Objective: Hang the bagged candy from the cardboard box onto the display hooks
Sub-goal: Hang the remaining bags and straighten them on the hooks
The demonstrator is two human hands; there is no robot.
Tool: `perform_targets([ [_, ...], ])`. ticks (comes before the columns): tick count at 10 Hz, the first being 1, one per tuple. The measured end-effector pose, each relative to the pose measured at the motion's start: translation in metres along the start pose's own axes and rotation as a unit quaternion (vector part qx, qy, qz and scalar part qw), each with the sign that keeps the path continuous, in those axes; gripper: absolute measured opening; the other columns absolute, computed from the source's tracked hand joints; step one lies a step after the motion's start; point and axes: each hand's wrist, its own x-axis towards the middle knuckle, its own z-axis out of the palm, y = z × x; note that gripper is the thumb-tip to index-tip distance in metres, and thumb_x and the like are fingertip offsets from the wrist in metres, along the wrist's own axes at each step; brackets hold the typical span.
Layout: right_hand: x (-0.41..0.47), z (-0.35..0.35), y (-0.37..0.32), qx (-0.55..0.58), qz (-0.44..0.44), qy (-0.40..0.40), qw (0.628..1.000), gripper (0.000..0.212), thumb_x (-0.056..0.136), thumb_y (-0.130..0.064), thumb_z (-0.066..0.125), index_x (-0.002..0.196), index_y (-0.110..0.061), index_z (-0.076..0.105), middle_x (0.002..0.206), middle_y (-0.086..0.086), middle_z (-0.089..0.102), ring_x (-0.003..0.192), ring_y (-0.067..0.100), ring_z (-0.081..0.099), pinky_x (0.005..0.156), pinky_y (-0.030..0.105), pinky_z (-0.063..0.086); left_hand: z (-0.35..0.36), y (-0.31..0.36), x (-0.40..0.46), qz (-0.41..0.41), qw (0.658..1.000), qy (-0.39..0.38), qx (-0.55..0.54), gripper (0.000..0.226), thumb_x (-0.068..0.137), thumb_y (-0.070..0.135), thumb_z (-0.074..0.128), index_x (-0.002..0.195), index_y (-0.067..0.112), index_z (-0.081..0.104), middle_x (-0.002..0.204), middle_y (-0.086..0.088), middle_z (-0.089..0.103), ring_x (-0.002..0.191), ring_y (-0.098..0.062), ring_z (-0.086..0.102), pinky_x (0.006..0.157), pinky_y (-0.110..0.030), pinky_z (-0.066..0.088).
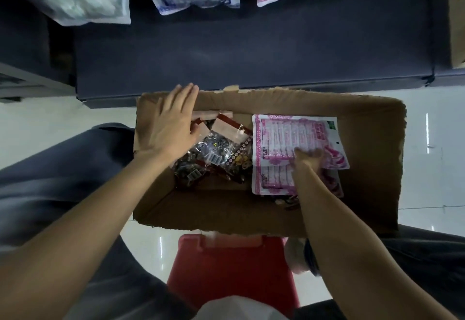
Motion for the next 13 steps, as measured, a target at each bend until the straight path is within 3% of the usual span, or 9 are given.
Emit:
perform_targets([
  [1,0.002,-0.012,-0.006,0.634,0.052,0.151,0.757,0.073,0.084,-0.019,0.067,0.145,-0.025,0.028,0.141,0.013,0.045,0.123,0.028,0.050,0.104,0.043,0.042,-0.005,0.008,0.000,-0.009,1.000,0.025,-0.011,0.070,0.091,0.025,0.057,0.150,0.013,0.021,0.157,-0.007,0.019,0.145,-0.024,0.012,0.118,-0.046,0.012],
  [2,-0.033,-0.028,-0.007,0.739,0.028,0.114,0.664,0.081,0.081,-0.004,0.068,0.142,-0.038,0.027,0.139,0.014,0.046,0.116,0.032,0.056,0.096,0.045,0.049,-0.011,0.025,-0.004,0.022,0.995,0.082,-0.051,0.059,0.090,0.020,0.058,0.144,0.013,0.036,0.153,-0.009,0.028,0.143,-0.025,0.020,0.117,-0.043,0.015],
  [3,-0.071,-0.033,0.010,0.666,-0.045,0.097,0.738,0.100,0.077,-0.006,0.074,0.141,-0.052,0.013,0.141,0.014,0.044,0.113,0.032,0.059,0.091,0.051,0.051,-0.016,0.049,-0.008,0.056,0.988,0.063,-0.129,0.050,0.094,0.021,0.054,0.142,0.014,0.040,0.151,-0.006,0.033,0.141,-0.022,0.024,0.117,-0.037,0.015],
  [6,-0.175,-0.057,0.112,0.663,-0.365,0.077,0.649,0.107,0.082,0.001,0.070,0.136,-0.061,0.002,0.141,-0.007,0.043,0.129,0.009,0.048,0.104,0.045,0.044,-0.052,0.098,-0.023,-0.006,0.916,-0.118,-0.384,0.067,0.091,0.046,0.053,0.149,0.024,0.026,0.151,-0.002,0.034,0.133,-0.019,0.040,0.108,-0.037,0.035],
  [8,-0.215,-0.099,0.124,0.569,-0.516,0.071,0.636,0.100,0.083,-0.008,0.065,0.139,-0.054,-0.004,0.148,0.001,0.038,0.131,0.018,0.047,0.102,0.040,0.046,-0.109,0.102,-0.029,-0.049,0.762,-0.075,-0.642,0.059,0.087,0.031,0.065,0.141,0.024,0.041,0.122,0.003,0.062,0.103,-0.009,0.062,0.091,-0.025,0.047],
  [10,-0.225,-0.143,0.099,0.512,-0.557,0.168,0.632,0.093,0.090,-0.013,0.063,0.138,-0.058,-0.003,0.142,-0.018,0.043,0.129,0.009,0.049,0.104,0.044,0.045,-0.161,0.095,-0.039,0.040,0.790,0.089,-0.606,0.023,0.086,0.016,0.067,0.107,0.023,0.061,0.099,0.015,0.066,0.086,0.007,0.062,0.084,-0.016,0.048],
  [11,-0.234,-0.175,0.084,0.531,-0.525,0.302,0.593,0.072,0.092,-0.011,0.062,0.138,-0.034,0.012,0.130,0.000,0.054,0.116,0.010,0.057,0.096,0.029,0.050,-0.188,0.097,-0.039,0.083,0.797,0.164,-0.576,0.019,0.088,0.015,0.065,0.101,0.027,0.060,0.093,0.019,0.065,0.083,0.012,0.060,0.082,-0.013,0.047],
  [12,-0.237,-0.209,0.074,0.562,-0.449,0.436,0.540,0.044,0.089,-0.017,0.065,0.109,-0.022,0.027,0.107,-0.009,0.047,0.095,0.000,0.053,0.085,0.022,0.048,-0.203,0.105,-0.031,0.121,0.796,0.235,-0.545,0.022,0.088,0.013,0.066,0.085,0.033,0.056,0.073,0.022,0.061,0.072,0.009,0.058,0.072,-0.019,0.048],
  [13,-0.233,-0.234,0.072,0.573,-0.436,0.452,0.526,0.046,0.087,-0.021,0.067,0.108,-0.018,0.027,0.097,-0.031,0.047,0.078,-0.002,0.050,0.071,0.019,0.044,-0.199,0.114,-0.019,0.146,0.807,0.269,-0.506,0.029,0.089,0.012,0.065,0.079,0.037,0.052,0.062,0.027,0.057,0.059,0.004,0.049,0.059,-0.012,0.038],
])
